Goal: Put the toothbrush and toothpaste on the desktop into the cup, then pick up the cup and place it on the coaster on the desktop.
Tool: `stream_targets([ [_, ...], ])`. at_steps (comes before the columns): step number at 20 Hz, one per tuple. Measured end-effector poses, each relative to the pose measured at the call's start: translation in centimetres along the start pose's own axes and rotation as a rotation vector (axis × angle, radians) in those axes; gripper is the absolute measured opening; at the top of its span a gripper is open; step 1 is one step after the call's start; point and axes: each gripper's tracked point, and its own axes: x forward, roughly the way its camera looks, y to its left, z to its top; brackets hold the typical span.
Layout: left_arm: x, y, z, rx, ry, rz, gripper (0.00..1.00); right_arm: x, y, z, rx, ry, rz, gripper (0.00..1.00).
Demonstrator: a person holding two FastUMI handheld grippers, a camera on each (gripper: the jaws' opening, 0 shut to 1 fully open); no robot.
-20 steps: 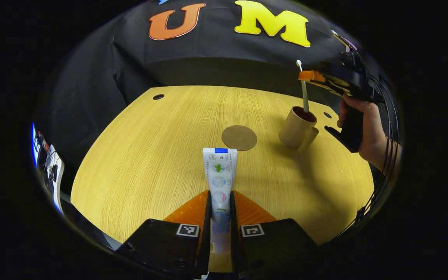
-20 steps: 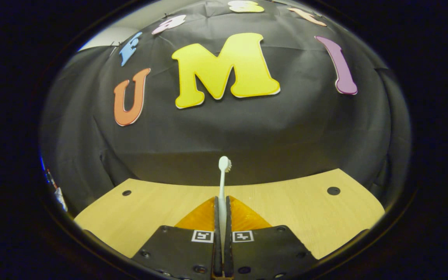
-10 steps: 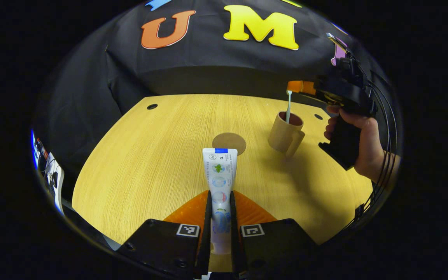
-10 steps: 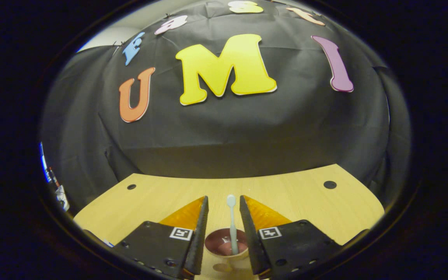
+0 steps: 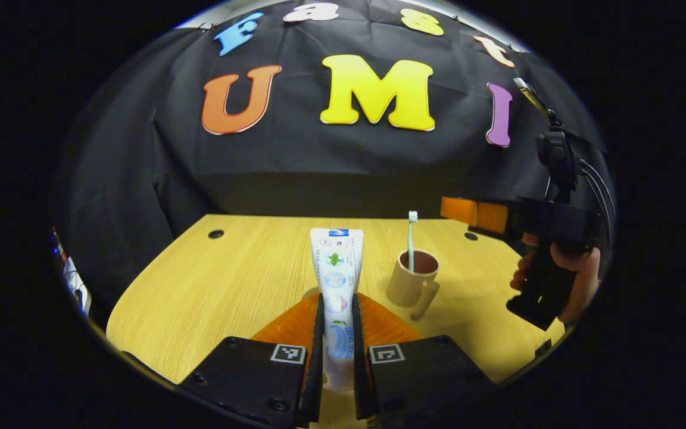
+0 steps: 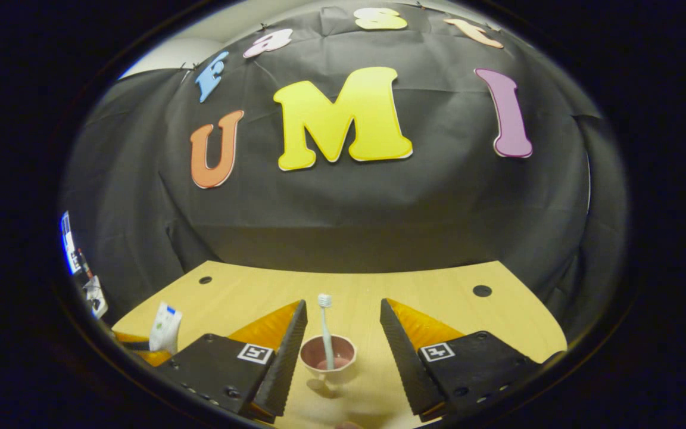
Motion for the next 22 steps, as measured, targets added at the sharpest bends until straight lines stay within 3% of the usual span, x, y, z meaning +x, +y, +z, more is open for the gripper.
stream_targets([
  [1, 1.0, -0.7, 1.0, 0.011, -0.037, -0.010, 0.25, -0.5, -0.6, 0.2, -0.007, -0.001, -0.004, 0.76],
  [3, 3.0, -2.7, 2.9, 0.017, -0.097, -0.040, 0.25, -1.5, -2.1, 0.2, -0.011, 0.012, -0.015, 0.74],
  [10, 9.2, -10.5, 6.8, 0.020, -0.273, -0.180, 0.24, -3.4, -7.4, -1.1, -0.027, 0.066, -0.083, 0.84],
  [11, 9.9, -11.2, 7.2, 0.024, -0.294, -0.194, 0.31, -3.6, -8.0, -1.3, -0.025, 0.075, -0.092, 0.84],
  [12, 10.7, -11.6, 7.4, 0.027, -0.315, -0.200, 0.24, -3.8, -8.4, -1.6, -0.019, 0.080, -0.098, 0.84],
  [13, 11.5, -12.1, 7.6, 0.034, -0.336, -0.208, 0.24, -4.0, -8.8, -1.6, -0.020, 0.083, -0.103, 0.84],
  [17, 14.0, -13.0, 7.5, 0.073, -0.382, -0.222, 0.24, -4.6, -10.5, -3.5, -0.056, 0.132, -0.126, 0.84],
  [22, 15.5, -13.3, 5.9, 0.072, -0.353, -0.227, 0.24, -4.2, -10.8, -4.7, -0.036, 0.170, -0.143, 0.88],
])
